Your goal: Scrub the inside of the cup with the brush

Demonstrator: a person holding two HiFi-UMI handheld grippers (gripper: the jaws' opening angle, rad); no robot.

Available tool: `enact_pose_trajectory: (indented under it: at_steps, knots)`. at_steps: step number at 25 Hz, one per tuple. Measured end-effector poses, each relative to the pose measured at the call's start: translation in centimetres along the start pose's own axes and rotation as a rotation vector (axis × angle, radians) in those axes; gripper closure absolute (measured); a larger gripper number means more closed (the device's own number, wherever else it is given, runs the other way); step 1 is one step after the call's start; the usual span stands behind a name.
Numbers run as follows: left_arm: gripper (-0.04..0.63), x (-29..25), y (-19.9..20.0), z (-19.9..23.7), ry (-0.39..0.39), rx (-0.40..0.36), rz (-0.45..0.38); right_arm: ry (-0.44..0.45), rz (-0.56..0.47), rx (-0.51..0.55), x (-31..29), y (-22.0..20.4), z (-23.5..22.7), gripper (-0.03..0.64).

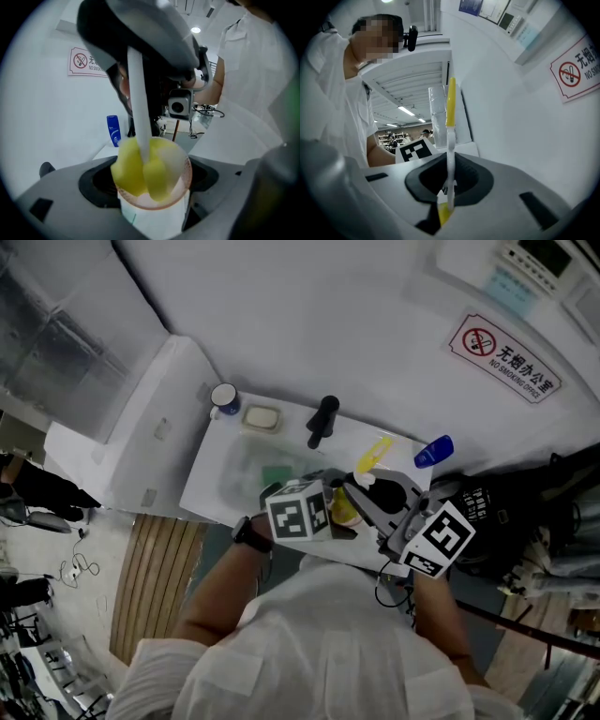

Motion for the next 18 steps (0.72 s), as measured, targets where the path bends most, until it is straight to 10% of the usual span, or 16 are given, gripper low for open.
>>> enact_pose_trajectory:
  at_steps: [18]
  knots:
    - [0.21, 0.1, -0.2, -0.1, -0.002, 0.001, 0.016, 0.043, -0.093, -0.149, 1.1, 2.1, -0.4, 0.596]
Point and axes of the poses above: the fingertips, and each gripper's own axes: x backward along the fingers, z to its left, y out of its top, the point moved 6 cm from there along x, backward along the fingers, and after that the axes turned 8 degrees about -x, right-handed, at the moved point
